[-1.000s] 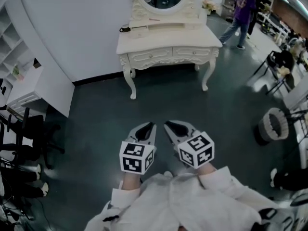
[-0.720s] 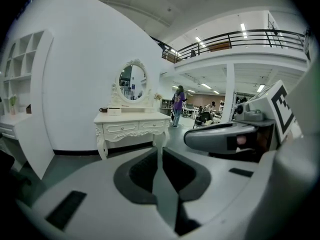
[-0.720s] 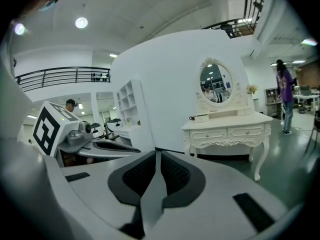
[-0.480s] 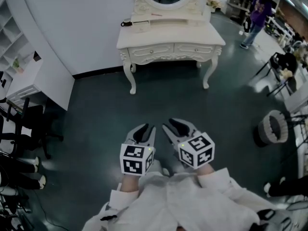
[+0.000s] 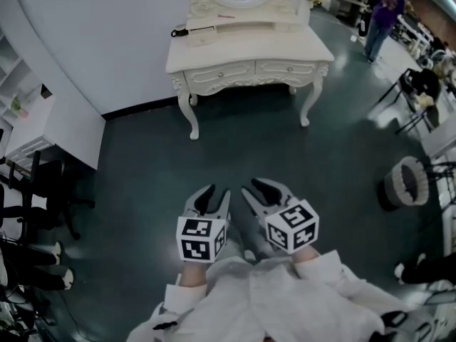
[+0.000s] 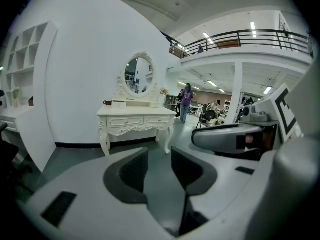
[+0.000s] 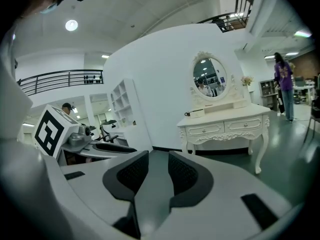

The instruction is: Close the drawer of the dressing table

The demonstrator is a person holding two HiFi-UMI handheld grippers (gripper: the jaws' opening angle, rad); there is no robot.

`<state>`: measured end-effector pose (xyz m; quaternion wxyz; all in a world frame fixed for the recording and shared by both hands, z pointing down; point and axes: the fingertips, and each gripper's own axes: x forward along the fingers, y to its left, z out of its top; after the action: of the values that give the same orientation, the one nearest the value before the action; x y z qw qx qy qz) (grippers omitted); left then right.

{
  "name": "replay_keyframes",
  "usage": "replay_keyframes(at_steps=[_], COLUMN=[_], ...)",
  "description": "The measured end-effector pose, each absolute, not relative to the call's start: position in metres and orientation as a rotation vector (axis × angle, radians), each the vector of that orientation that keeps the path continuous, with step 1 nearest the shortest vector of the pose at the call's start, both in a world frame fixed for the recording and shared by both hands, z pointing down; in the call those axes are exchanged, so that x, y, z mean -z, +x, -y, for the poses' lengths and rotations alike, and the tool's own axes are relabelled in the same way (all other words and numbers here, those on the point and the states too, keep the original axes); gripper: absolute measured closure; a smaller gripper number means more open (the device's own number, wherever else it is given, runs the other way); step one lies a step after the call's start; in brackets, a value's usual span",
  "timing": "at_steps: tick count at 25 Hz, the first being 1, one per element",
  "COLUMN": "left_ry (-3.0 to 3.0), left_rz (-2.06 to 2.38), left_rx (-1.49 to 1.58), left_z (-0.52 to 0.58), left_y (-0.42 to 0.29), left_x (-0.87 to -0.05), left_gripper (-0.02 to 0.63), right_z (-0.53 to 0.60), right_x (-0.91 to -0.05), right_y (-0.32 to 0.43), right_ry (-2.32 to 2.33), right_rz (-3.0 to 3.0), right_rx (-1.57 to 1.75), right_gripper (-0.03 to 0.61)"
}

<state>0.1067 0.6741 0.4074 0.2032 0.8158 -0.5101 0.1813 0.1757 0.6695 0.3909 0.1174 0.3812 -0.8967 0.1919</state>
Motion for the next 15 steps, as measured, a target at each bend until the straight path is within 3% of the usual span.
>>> replay_keyframes(at_steps=[15], left_ry=[2.397], left_rz=[1.340], left_rx=[-0.489], left_z=[-0.486], left_y=[0.042], left_x=[-0.381], left_gripper=[0.489], right_z=[-0.486], right_x=[-0.364], right_y=[0.112], right_ry=[1.241], right_rz=[2.618], right_rx=[-0.480], right_gripper=[0.477])
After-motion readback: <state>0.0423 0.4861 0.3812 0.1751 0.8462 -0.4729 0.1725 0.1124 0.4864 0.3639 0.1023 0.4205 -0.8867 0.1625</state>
